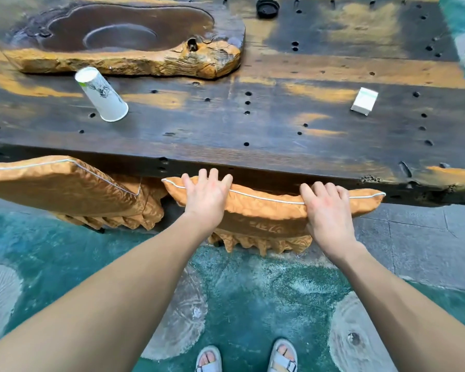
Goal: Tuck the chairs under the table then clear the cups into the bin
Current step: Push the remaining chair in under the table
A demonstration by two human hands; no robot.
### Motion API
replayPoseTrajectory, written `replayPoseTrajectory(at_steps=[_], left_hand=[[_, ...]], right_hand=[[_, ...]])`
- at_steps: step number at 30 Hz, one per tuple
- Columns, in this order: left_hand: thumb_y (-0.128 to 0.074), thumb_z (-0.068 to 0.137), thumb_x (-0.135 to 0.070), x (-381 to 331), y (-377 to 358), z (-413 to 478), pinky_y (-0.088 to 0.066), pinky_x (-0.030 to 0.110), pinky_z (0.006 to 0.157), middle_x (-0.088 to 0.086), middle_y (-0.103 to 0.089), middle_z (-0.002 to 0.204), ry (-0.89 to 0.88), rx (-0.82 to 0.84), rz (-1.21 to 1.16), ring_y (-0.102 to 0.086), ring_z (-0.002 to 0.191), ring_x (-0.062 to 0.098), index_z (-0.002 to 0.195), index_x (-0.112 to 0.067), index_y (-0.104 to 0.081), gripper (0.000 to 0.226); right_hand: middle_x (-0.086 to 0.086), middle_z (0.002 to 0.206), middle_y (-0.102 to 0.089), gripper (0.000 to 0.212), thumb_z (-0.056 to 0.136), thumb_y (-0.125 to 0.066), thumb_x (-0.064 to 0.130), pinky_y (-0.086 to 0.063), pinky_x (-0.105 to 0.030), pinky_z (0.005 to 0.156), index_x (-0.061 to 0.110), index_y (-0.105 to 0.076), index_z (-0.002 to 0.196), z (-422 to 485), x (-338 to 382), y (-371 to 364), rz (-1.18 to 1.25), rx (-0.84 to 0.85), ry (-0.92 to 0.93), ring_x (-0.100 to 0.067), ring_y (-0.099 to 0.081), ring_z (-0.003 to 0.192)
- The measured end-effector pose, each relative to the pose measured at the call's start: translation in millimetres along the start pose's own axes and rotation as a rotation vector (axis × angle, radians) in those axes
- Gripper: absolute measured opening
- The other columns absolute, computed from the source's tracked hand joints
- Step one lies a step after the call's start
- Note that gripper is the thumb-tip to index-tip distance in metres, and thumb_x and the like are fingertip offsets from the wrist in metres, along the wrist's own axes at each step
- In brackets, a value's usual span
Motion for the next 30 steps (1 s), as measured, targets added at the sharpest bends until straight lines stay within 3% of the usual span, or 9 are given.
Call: replayPoseTrajectory(at_steps=[14,22,26,30], left_hand=[[-0.062,0.073,0.004,5.9,1.5,10.7,-0.031,0.065,0.101,0.006,-0.048,0.114,-0.043,-0.052,0.003,-0.045,0.111,0.034,0.116,-0.023,-0.049,0.052],[-0.062,0.074,0.004,6.3,-0.2,11.5,-0.031,0.065,0.098,0.006,-0.048,0.113,-0.056,-0.088,-0.004,-0.044,0.111,0.033,0.114,-0.023,-0.05,0.05],[-0.065,0.071,0.003,6.0,-2.8,11.5,-0.033,0.065,0.098,0.007,-0.047,0.115,-0.07,-0.068,-0.001,-0.043,0.111,0.032,0.117,-0.023,-0.047,0.056],[-0.075,0.066,-0.015,4.6,-3.4,-8.6,-0.024,0.074,0.106,0.006,-0.046,0.118,-0.108,-0.073,0.036,-0.043,0.115,0.032,0.126,-0.023,-0.041,0.07]], right_hand=[[-0.007,0.097,-0.055,0.062,0.056,-0.08,0.005,-0.037,-0.045,0.085,0.015,-0.054,0.111,8.4,5.5,2.7,-0.008,0.004,-0.018,-0.033,-0.05,0.091],[-0.007,0.101,-0.057,0.053,0.07,-0.071,-0.001,-0.036,-0.045,0.094,0.017,-0.054,0.116,8.8,5.9,3.7,0.029,0.002,-0.093,-0.033,-0.051,0.096],[-0.009,0.11,-0.058,0.05,0.078,-0.061,-0.002,-0.033,-0.046,0.105,0.016,-0.05,0.123,9.8,8.6,1.9,0.072,0.064,-0.125,-0.035,-0.052,0.107],[-0.008,0.13,-0.052,0.068,0.076,-0.073,0.023,-0.019,-0.055,0.122,0.013,-0.041,0.135,-1.4,31.6,-3.9,0.067,0.163,-0.117,-0.035,-0.045,0.128]])
Point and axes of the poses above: each hand's wrist, its own z-axis towards the middle knuckle, its own y-axis out of the back of the hand, x = y × z, the point moved 10 cm from there along z, towards the middle knuckle
